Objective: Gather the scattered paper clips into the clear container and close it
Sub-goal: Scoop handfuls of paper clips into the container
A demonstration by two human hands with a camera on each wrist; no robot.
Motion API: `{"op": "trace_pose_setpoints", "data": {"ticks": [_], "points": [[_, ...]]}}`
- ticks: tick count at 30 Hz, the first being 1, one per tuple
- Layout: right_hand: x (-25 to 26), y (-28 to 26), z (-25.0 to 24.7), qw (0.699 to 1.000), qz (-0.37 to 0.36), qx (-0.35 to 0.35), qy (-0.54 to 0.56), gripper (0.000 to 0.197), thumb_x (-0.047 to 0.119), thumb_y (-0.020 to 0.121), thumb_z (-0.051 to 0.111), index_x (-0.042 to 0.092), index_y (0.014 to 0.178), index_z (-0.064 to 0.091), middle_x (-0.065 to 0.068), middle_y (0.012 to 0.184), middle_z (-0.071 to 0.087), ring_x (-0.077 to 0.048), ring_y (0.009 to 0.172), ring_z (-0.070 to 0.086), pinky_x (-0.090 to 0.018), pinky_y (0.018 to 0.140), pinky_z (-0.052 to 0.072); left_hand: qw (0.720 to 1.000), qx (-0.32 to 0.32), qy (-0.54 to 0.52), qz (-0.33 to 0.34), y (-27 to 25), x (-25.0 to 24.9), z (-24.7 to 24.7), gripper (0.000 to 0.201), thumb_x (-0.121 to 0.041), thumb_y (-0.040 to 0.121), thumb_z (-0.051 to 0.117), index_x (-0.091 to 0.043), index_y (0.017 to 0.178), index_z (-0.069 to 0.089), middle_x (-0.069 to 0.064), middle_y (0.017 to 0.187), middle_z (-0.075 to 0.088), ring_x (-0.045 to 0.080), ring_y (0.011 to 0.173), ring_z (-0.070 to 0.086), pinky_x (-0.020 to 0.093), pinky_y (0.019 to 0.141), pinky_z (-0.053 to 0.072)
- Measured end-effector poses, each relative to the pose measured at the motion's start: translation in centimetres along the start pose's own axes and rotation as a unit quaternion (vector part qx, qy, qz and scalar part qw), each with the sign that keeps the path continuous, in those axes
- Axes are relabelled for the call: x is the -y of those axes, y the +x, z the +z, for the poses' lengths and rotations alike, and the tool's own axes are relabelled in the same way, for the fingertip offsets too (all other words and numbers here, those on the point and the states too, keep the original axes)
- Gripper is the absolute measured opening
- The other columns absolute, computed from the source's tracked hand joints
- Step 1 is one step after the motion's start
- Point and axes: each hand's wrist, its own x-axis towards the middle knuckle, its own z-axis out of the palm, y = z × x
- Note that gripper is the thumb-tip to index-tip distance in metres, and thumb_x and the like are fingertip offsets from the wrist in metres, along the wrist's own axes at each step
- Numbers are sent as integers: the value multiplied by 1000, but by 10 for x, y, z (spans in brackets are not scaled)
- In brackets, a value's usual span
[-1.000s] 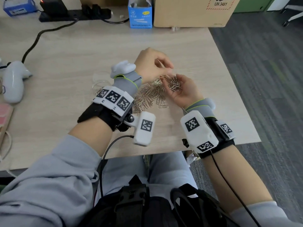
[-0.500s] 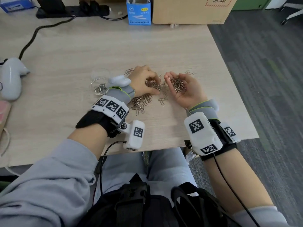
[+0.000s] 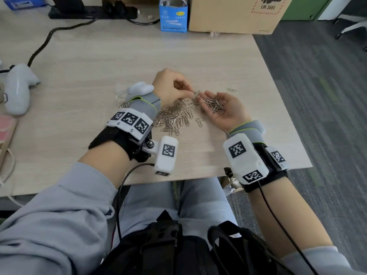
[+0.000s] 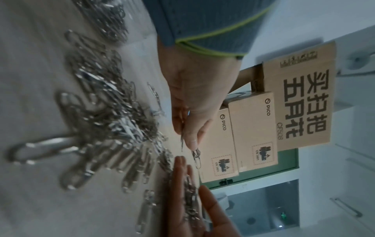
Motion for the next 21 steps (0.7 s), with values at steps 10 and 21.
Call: {"op": "trace_pose_setpoints", "data": {"ticks": [10,21], "points": [[-9,-6,23,999,6,37,-9,38,11,97,31,2,79,63,-13,63,71,-24,63,68,-36,56,58,996,74,15,55,11,-43,12,12,-13,67,78,-16,77,72,-20,52,62,-9,53,56,5,60,43],[-10,-1,17,999,16,30,15,33,9,97,34,-10,86,59,-25,70,69,-34,60,70,-35,66,58,993,44,111,20,-15,-35,-23,32,-25,63,81,-24,93,70,-6,89,55,13,79,62,31,81,50]]}}
